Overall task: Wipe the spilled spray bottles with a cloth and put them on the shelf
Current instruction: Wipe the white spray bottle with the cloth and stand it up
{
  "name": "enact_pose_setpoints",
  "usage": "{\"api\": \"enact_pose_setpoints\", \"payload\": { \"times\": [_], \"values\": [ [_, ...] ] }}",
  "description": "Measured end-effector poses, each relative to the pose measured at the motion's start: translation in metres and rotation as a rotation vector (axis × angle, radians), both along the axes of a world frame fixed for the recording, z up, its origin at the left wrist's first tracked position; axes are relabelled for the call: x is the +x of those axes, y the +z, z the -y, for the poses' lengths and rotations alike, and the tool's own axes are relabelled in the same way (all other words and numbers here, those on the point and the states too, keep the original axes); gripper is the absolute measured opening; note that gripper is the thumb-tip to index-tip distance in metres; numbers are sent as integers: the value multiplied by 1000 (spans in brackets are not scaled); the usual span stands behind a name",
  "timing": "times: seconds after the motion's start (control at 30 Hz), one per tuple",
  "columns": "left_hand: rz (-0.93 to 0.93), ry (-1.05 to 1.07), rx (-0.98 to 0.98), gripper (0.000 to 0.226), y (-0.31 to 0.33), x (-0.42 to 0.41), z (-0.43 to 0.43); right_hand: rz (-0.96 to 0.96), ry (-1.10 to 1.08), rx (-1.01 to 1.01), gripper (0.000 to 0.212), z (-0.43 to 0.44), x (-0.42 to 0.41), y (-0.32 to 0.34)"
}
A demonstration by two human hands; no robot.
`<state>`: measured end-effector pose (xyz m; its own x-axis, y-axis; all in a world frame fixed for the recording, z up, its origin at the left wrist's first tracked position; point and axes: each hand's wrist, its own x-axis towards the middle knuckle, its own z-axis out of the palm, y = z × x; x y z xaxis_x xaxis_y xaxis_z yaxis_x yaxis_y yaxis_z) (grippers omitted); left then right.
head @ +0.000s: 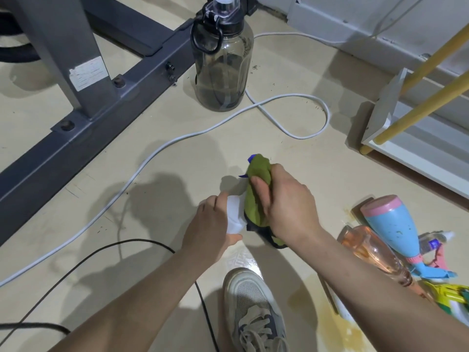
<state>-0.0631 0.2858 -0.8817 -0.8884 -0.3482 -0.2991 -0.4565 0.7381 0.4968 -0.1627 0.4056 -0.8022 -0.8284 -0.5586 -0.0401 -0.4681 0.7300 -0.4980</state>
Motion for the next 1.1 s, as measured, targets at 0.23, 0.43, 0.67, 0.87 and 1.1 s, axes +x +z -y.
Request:
{"api": "enact_pose_setpoints", "payload": {
  "times": [0.23,0.43,0.67,0.87,1.1],
  "values": [
    [-142,359,1248,55,84,-12,17,56,-17,-218,53,-12,33,-36],
    [-363,514,1360,26,100,-17,1,-49,-115,-406,27,-14,39,-8],
    [-448,622,1471,42,98,-11,11,398,-386,-692,32,0,34,2],
    [-301,443,690,28,101,-6,12,423,-2,-519,30,3,55,-6],
    [20,321,282,18,119,3,36,233,65,-340,38,10,64,-84]
  ]
}}
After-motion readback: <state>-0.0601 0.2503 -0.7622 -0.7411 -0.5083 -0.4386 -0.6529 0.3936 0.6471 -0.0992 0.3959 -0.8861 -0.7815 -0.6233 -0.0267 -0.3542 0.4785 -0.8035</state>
